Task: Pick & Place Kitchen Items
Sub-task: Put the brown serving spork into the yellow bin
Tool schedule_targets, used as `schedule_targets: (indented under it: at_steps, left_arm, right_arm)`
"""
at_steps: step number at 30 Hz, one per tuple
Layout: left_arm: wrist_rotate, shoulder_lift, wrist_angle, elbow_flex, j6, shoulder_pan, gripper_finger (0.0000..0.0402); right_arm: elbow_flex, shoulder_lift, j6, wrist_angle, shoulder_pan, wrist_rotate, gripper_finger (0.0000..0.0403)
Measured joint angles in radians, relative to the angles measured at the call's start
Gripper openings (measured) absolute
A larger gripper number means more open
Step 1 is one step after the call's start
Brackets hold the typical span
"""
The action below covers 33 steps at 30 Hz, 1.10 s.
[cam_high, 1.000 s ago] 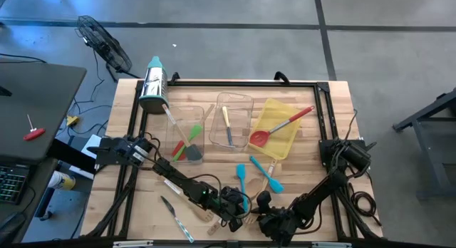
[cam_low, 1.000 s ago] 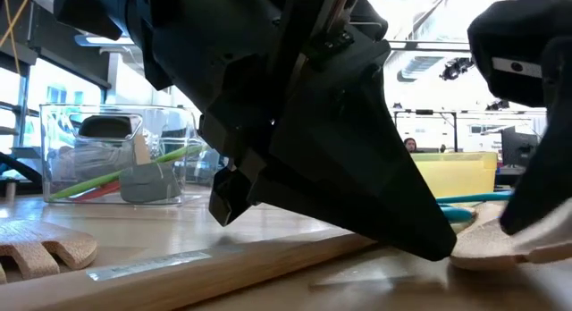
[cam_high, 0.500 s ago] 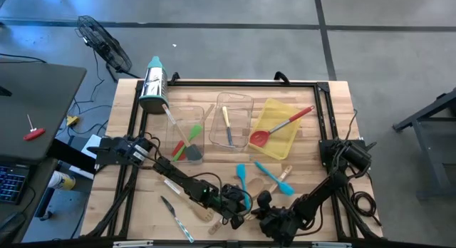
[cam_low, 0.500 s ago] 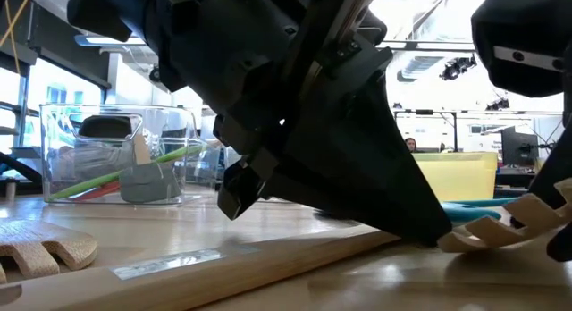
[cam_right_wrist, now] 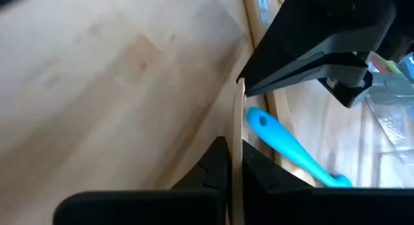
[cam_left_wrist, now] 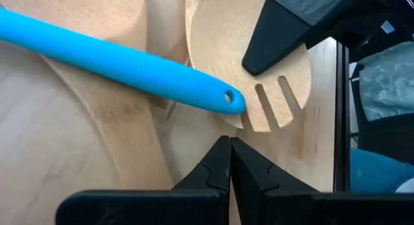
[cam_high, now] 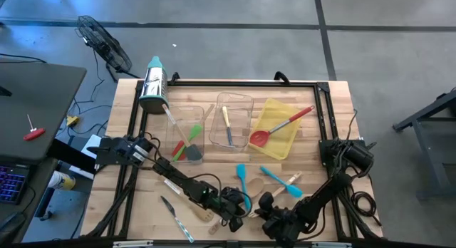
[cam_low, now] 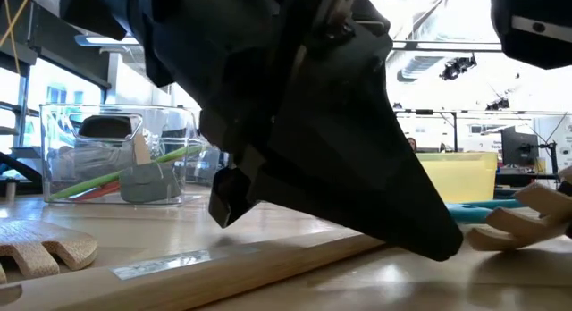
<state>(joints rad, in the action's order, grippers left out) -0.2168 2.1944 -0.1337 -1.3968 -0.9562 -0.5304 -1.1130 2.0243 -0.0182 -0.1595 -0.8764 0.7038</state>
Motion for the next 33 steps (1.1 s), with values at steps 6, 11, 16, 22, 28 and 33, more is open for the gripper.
schedule_targets:
  at_steps: [6,11,16,22,28,33]
  left_arm:
    - [0.001,0.0,0.001,0.0,0.0,0.0,0.0003]
    - [0.001,0.0,0.002,0.0,0.006,0.0,0.0003]
    - [0.001,0.0,0.002,0.0,0.009,0.0,0.0003]
    - [0.001,-0.012,0.003,0.001,0.116,0.0,0.0003]
    - [-0.001,-0.056,-0.004,0.001,0.143,0.0,0.0003]
    - [0.029,-0.084,0.002,0.001,0.148,0.0,0.0003]
  right_arm:
    - [-0.002,-0.004,0.019,-0.037,0.006,-0.003,0.0003]
    - [-0.002,-0.005,-0.003,-0.038,0.011,-0.003,0.0003]
    - [-0.002,-0.017,-0.015,-0.06,0.022,-0.007,0.0004]
    - [-0.001,-0.048,-0.048,-0.078,0.022,0.004,0.0004]
    - [-0.002,-0.059,-0.061,-0.075,0.022,0.016,0.0004]
    - [-0.003,-0.059,-0.074,-0.075,0.021,0.015,0.0004]
